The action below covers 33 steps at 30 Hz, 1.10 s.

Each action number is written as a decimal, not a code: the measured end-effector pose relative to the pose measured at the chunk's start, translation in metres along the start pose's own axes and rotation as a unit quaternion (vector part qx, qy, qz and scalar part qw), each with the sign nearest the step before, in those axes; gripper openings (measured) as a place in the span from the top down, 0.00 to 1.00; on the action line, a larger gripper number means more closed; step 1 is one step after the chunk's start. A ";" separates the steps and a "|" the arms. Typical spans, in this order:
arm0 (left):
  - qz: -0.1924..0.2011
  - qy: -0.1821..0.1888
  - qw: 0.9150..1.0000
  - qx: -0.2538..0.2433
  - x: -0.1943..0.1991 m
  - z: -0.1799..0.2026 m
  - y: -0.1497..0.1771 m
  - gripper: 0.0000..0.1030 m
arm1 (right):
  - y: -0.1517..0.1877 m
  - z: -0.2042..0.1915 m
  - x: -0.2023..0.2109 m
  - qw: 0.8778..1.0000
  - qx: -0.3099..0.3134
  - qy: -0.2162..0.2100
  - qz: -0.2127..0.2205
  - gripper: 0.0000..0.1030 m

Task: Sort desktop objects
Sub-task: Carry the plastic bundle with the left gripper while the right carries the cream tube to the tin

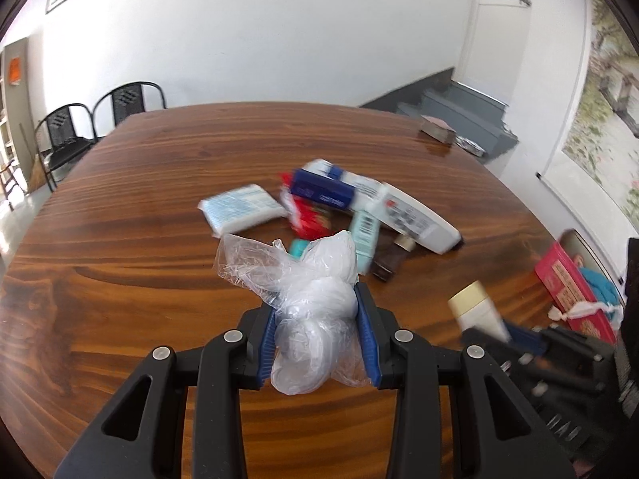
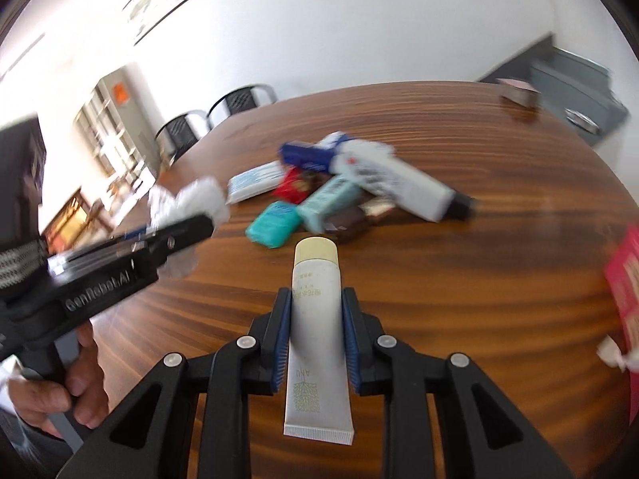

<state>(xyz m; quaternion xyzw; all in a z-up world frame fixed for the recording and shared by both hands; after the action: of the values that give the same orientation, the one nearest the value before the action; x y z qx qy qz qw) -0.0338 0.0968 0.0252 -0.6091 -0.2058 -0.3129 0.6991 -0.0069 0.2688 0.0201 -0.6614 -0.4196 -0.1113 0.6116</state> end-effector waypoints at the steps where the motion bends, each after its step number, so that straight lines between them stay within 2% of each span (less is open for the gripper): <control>1: -0.005 0.008 1.000 -0.003 -0.002 0.006 0.002 0.63 | 0.000 0.009 0.008 1.000 -0.010 0.007 0.010 0.74; 7: -0.020 0.041 0.998 -0.046 -0.005 0.059 0.003 0.63 | 0.006 0.075 0.079 0.992 -0.081 0.063 0.075 0.74; 12: -0.017 0.063 0.994 -0.090 -0.002 0.111 -0.002 0.63 | 0.011 0.122 0.140 0.978 -0.113 0.115 0.134 0.74; 15: -0.017 0.078 0.990 -0.113 -0.001 0.141 -0.003 0.63 | 0.016 0.154 0.166 0.967 -0.141 0.145 0.155 0.74; 20: -0.017 0.107 0.983 -0.150 -0.001 0.194 -0.004 0.63 | 0.028 0.199 0.192 0.949 -0.183 0.193 0.167 0.74; 24: -0.019 0.124 0.977 -0.175 -0.003 0.227 -0.003 0.63 | 0.040 0.225 0.202 0.942 -0.207 0.208 0.165 0.74; 33: -0.025 0.165 0.964 -0.206 -0.011 0.295 -0.008 0.63 | 0.050 0.252 0.204 0.937 -0.217 0.230 0.151 0.74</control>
<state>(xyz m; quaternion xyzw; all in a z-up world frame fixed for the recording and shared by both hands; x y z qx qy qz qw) -0.0193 0.3871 0.0746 -0.6746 -0.0333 -0.4622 0.5747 0.0623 0.5865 0.0617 -0.7899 -0.1282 -0.2551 0.5427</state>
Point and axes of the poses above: each gripper's, at about its wrist camera, not at the fingertips, and x roughly against the way its jaws point, z to its right, y to its underside, the point moved 5 cm from there along -x, roughly the way its jaws point, and after that the axes turned 2 degrees about x, right-handed, at the moved point
